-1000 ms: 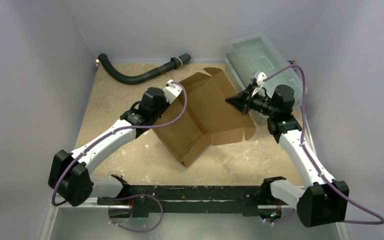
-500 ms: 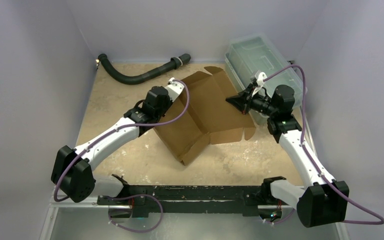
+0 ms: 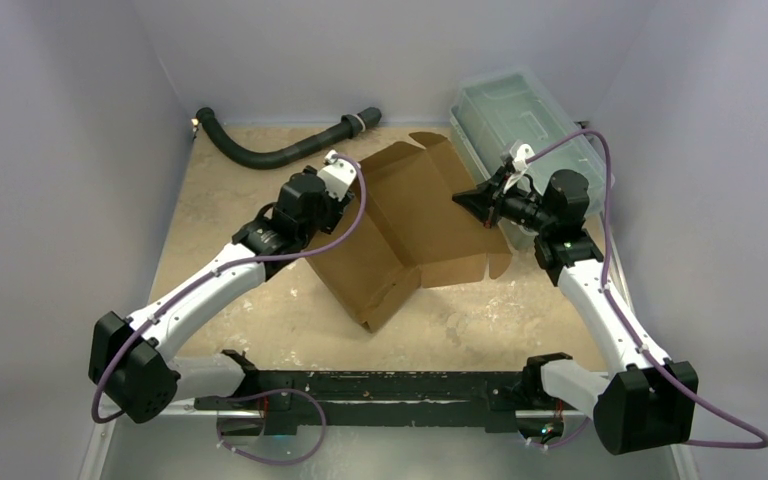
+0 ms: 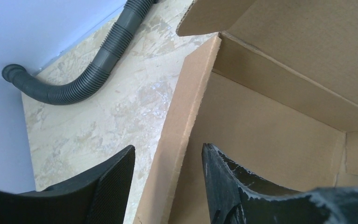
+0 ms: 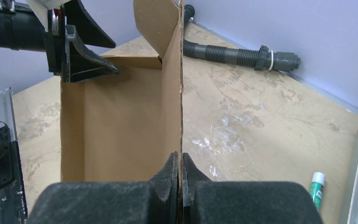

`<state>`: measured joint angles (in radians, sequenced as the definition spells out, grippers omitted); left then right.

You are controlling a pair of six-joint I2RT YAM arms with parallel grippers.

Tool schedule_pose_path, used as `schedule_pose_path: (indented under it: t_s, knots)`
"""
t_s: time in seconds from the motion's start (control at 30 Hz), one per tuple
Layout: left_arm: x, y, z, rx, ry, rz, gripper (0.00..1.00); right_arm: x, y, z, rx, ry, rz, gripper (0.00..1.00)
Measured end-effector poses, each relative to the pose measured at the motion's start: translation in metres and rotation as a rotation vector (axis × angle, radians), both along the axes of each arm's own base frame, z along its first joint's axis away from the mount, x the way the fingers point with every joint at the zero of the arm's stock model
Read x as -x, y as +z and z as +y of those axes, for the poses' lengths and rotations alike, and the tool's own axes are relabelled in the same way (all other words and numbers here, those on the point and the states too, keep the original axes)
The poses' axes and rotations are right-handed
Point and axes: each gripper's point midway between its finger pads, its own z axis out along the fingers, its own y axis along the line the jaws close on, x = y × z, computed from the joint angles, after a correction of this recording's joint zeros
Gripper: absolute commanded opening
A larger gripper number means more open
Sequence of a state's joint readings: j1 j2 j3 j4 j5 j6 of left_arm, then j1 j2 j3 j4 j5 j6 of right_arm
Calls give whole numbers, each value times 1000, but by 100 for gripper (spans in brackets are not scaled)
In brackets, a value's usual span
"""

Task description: Fold the paper box

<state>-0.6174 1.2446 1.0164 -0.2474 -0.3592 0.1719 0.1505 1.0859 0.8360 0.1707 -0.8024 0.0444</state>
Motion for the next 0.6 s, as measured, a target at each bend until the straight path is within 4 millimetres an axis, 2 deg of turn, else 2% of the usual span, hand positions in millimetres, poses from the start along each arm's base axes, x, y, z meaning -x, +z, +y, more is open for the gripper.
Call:
schedule_pose_path:
  t_s: [0.13, 0.27, 0.4, 0.53, 0.6]
  knots:
    - [0, -2, -4, 9, -11, 12, 55, 0, 0, 0, 1, 0, 1, 0]
    - [-10, -5, -13, 5, -23, 21, 49, 0, 0, 0, 1, 0, 0, 0]
    - [-20, -13, -19, -9, -29, 26, 35, -1, -1, 0, 2, 0, 0, 0]
    - [-26, -18, -21, -29, -30, 23, 5, -2, -2, 0, 3, -1, 3, 0]
    - [-29, -17, -20, -49, -30, 13, 0, -2, -2, 0, 4, -1, 2, 0]
